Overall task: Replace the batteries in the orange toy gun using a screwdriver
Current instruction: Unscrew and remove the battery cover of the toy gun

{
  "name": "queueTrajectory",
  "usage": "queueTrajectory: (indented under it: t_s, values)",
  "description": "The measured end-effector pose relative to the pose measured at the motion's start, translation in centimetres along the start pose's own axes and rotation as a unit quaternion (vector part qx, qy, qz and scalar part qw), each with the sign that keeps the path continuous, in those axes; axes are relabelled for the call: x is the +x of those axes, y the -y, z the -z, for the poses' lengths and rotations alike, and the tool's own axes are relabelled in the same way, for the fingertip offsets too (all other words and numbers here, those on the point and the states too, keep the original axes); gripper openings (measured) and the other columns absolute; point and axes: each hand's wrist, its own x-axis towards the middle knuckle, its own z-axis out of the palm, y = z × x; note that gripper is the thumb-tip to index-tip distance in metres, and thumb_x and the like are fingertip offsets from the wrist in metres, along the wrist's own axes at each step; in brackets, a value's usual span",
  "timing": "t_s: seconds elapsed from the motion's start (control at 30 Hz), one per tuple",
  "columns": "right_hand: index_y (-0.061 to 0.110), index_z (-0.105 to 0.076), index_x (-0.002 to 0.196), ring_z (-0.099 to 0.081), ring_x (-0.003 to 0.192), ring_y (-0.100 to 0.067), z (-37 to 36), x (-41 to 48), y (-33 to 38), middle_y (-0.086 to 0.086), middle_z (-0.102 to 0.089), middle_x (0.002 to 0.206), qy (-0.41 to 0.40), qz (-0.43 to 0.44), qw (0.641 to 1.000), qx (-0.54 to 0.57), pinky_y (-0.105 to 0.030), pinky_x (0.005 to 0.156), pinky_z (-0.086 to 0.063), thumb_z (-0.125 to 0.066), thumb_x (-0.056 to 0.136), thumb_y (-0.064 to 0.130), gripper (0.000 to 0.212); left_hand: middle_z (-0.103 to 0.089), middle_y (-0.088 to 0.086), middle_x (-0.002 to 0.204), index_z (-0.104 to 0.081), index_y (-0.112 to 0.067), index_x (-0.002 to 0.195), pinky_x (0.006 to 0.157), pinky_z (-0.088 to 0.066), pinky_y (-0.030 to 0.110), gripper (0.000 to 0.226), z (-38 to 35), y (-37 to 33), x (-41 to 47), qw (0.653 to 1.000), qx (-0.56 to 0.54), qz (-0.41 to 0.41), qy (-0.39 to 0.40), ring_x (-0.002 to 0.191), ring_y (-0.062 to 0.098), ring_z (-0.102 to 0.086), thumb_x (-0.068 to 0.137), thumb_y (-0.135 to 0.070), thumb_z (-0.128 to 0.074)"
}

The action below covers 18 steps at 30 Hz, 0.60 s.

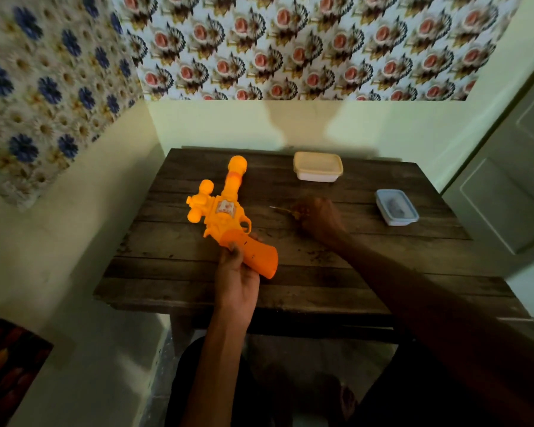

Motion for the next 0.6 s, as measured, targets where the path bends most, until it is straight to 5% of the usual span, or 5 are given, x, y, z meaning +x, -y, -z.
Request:
queueTrajectory:
  t_s: [0.23, 0.33, 0.4, 0.5, 0.6]
  values:
    - [0.021, -0.066, 0.111, -0.064, 0.094, -0.015, 0.5, 0.7, 0.2, -0.004, -0.068, 0.112, 0.003, -0.007, 1.000, 0.022, -0.028, 0.073, -0.052, -0.067, 0.085, 0.013, 0.028, -0.060, 0.012, 0.117, -0.036, -0.006, 0.145, 0.094, -0.049, 0.035, 0.058, 0.2, -0.1, 0.1, 1.000, -0.011, -0.010, 0.017, 0.101, 0.020, -0.061, 0.090, -0.019, -0.049]
    - [0.019, -0.068, 0.106, -0.064, 0.088, -0.011, 0.6, -1.1, 1.6, 0.002, -0.069, 0.103, -0.074, -0.026, 0.992, 0.099, -0.028, 0.075, -0.053, -0.065, 0.087, 0.013, 0.020, -0.060, 0.012, 0.119, -0.039, -0.006, 0.142, 0.094, -0.052, 0.035, 0.087, 0.6, 0.0, 0.8, 0.999, 0.005, -0.011, 0.035, 0.100, 0.019, -0.064, 0.068, -0.029, -0.079]
    - [0.021, -0.070, 0.099, -0.064, 0.084, -0.011, 0.5, -3.0, 3.2, 0.006, -0.067, 0.093, -0.042, -0.074, 0.980, 0.181, -0.030, 0.078, -0.053, -0.060, 0.092, 0.018, 0.013, -0.064, 0.009, 0.118, -0.045, -0.007, 0.137, 0.091, -0.054, 0.031, 0.099, 0.4, -0.3, 1.2, 0.998, 0.022, -0.010, 0.061, 0.100, 0.017, -0.065, 0.052, -0.031, -0.092]
    - [0.011, -0.070, 0.099, -0.066, 0.093, -0.023, 0.4, -5.9, 5.7, -0.007, -0.069, 0.096, 0.068, -0.183, 0.884, 0.424, -0.038, 0.084, -0.056, -0.051, 0.097, 0.015, 0.019, -0.060, 0.012, 0.123, -0.042, -0.006, 0.140, 0.092, -0.052, 0.034, 0.083, -1.2, -0.6, 1.1, 0.996, 0.049, -0.028, 0.066, 0.103, 0.020, -0.062, 0.069, -0.025, -0.081]
    - [0.003, -0.066, 0.103, -0.064, 0.083, -0.017, 0.9, -7.7, 8.1, -0.008, -0.068, 0.098, 0.118, -0.232, 0.791, 0.553, -0.024, 0.061, -0.055, -0.046, 0.099, 0.011, 0.022, -0.062, 0.013, 0.120, -0.044, -0.009, 0.141, 0.086, -0.052, 0.038, 0.053, -3.2, -0.9, 1.1, 0.982, 0.177, -0.060, 0.022, 0.098, 0.026, -0.063, 0.089, -0.003, -0.052]
